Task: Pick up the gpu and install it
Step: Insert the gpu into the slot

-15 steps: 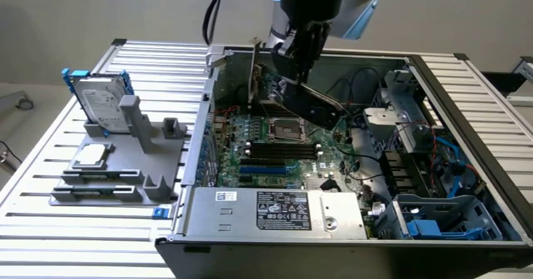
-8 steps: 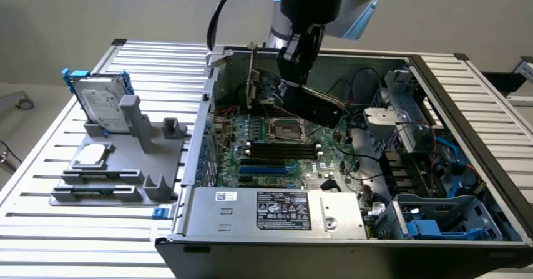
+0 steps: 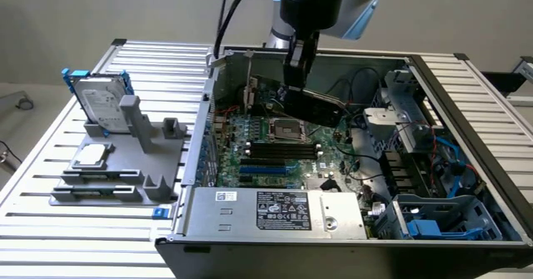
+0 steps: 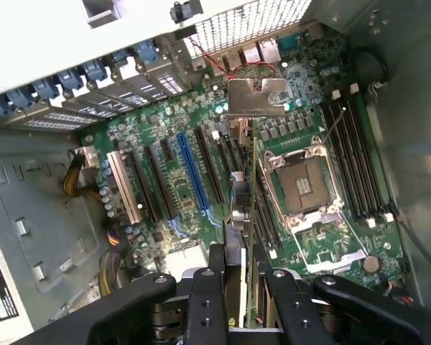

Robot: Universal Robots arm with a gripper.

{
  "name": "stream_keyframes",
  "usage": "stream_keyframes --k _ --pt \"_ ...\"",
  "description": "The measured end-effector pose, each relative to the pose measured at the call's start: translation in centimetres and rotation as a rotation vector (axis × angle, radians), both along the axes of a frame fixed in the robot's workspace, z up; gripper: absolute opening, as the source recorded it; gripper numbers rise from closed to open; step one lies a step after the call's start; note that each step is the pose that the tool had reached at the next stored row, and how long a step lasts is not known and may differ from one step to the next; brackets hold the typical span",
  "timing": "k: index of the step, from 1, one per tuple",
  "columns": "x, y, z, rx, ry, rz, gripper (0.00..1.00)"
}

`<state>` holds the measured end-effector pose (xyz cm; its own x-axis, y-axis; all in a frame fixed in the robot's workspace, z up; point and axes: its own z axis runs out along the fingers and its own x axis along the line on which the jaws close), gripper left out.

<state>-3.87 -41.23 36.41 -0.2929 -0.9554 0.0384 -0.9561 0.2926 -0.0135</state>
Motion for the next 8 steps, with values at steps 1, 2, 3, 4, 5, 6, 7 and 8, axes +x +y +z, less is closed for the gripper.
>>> stream_keyframes --k 1,2,3,4,5,6,7,8 --pt "0.0 0.0 -0.1 0.0 0.0 0.02 0.26" --pt "0.0 0.0 -0.2 -0.0001 0.0 0.038 0.26" --pt "0.0 0.0 -0.3 0.0 0.0 0.056 0.26" --pt "0.0 0.0 -0.39 -0.0001 0.0 0.074 0.26" --pt "0.0 0.0 -0.49 0.0 0.0 0.092 0.26" --pt "0.0 0.0 -0.59 -0.0001 0.0 0.11 0.26" --pt "0.0 0.0 -0.69 -0.0001 0.0 0.128 0.26" --pt "0.0 0.0 -0.79 0.0 0.0006 0.146 0.26"
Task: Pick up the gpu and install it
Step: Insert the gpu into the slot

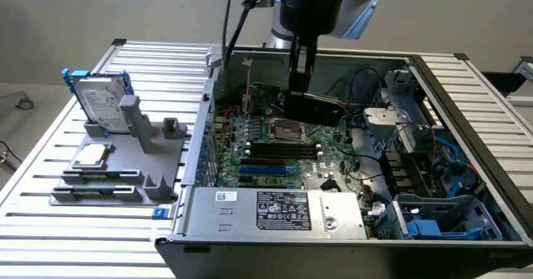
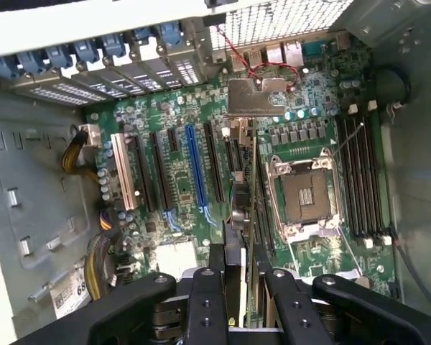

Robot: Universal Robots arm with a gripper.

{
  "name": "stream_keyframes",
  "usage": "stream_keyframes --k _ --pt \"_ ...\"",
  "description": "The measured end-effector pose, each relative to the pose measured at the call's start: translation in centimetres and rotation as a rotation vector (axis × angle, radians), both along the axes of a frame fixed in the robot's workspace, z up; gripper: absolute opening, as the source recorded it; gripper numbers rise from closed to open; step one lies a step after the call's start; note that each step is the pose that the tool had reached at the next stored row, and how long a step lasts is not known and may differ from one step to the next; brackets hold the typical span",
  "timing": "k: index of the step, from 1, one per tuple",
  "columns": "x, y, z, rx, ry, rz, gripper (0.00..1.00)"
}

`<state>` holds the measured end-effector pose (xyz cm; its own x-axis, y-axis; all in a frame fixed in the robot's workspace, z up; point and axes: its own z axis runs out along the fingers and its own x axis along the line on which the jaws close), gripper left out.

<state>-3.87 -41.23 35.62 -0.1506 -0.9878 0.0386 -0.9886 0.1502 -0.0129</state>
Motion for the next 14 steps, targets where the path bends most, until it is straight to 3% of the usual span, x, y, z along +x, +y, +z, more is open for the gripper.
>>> stream_keyframes --k 6,14 --pt "0.0 -0.32 -0.95 0.0058 0.0041 0.069 0.26" --pt "-0.9 -1.1 -2.05 0.012 0.0044 0.094 0.26"
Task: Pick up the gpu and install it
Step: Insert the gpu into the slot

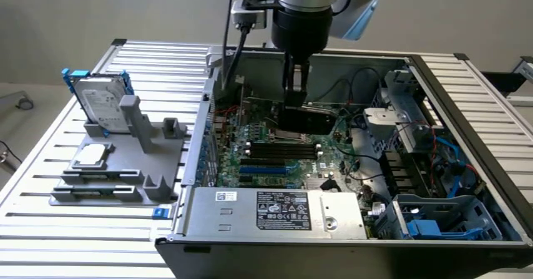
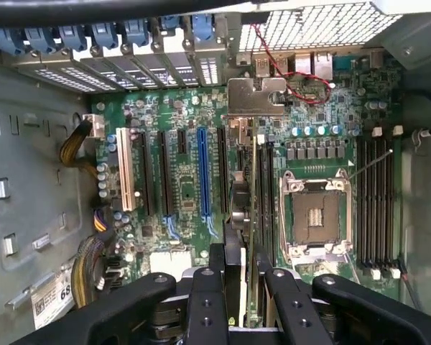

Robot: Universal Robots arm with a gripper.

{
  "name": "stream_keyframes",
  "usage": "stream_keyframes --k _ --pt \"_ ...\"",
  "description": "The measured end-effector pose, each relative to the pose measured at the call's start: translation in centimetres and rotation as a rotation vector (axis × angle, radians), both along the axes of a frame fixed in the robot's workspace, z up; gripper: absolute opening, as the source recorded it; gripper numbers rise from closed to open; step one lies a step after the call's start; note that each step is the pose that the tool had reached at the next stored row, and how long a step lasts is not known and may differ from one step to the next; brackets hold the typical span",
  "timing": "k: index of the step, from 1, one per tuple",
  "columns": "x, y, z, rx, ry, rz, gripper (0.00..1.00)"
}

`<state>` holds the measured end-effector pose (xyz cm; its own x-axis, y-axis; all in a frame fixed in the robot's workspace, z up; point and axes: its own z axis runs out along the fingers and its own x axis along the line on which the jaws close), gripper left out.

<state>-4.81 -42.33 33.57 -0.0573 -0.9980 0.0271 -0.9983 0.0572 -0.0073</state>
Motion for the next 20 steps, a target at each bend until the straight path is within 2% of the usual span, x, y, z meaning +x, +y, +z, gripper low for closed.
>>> stream_keyframes --k 2,11,17,20 --pt "0.0 -0.37 -0.17 0.0014 0.0003 0.007 0.26" --pt "-0.5 -1.76 -1.58 0.0229 0.0003 0.044 0.26" --pt "-0.9 -2.4 -2.12 0.0248 0.0006 0.066 0.26" --pt "-1.1 -2.58 -2.48 0.0247 0.0013 0.074 0.26"
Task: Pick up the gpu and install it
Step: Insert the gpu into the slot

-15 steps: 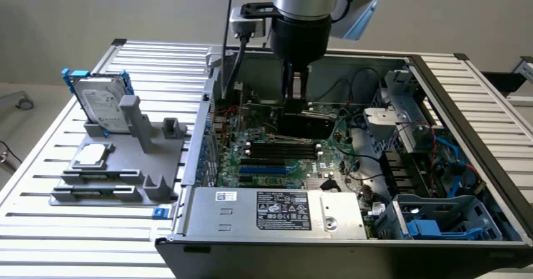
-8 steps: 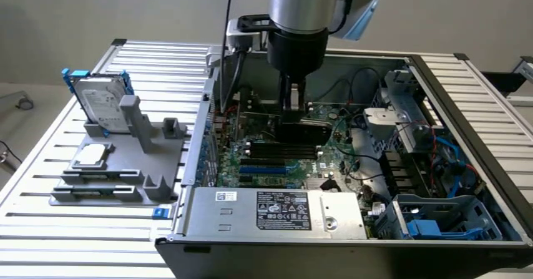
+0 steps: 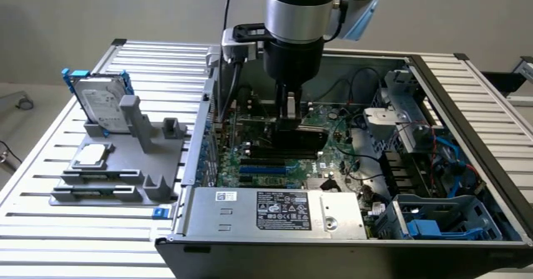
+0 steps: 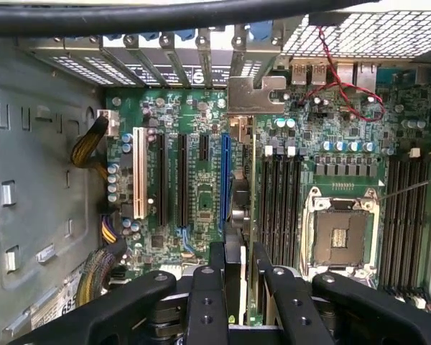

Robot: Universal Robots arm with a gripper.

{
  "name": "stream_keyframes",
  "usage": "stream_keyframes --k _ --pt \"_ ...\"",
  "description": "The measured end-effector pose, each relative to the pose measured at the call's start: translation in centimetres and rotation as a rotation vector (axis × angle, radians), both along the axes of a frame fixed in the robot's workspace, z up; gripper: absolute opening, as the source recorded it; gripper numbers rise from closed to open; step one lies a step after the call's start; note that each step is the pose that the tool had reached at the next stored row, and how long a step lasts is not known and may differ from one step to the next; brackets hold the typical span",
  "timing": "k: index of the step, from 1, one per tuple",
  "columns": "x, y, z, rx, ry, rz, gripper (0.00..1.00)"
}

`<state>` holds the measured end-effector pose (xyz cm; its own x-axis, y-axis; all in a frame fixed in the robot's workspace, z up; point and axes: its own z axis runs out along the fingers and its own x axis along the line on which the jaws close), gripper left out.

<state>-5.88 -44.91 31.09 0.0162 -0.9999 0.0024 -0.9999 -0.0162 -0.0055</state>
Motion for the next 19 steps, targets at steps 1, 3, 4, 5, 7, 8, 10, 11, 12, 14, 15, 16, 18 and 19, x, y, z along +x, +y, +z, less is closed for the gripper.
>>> stream_keyframes --k 1,3,4,5,7,8,10,11,12,14,15,16,18,19 --pt "-0.1 -0.05 -0.14 -0.0001 0.0003 0.003 0.26" --pt "-0.2 -0.15 -0.45 -0.0001 0.0008 0.007 0.26" --pt "-0.3 -0.2 -0.6 0.0 0.0011 0.01 0.26" --pt "-0.4 -0.24 -0.73 0.0001 0.0012 0.012 0.26" --pt "-0.6 -0.31 -0.97 0.0 0.0016 0.016 0.26" --pt "-0.8 -0.34 -1.1 0.0 0.0018 0.018 0.26" --pt "-1.0 -0.4 -1.34 -0.0001 0.0022 0.022 0.26" --pt "-1.1 -0.43 -1.45 -0.0001 0.0023 0.024 0.26" --pt "-1.2 -0.45 -1.58 -0.0001 0.0025 0.026 0.26" --pt "-1.4 -0.51 -1.85 0.0 0.0027 0.03 0.26" --pt "-1.5 -0.54 -1.99 0.0 0.0029 0.033 0.26" --pt "-1.7 -0.56 -2.14 0.0 0.0029 0.035 0.26" --pt "-2.2 -0.6 -2.37 -0.0002 0.003 0.039 0.26" --pt "-2.5 -0.61 -2.47 0.0 0.0029 0.041 0.26"
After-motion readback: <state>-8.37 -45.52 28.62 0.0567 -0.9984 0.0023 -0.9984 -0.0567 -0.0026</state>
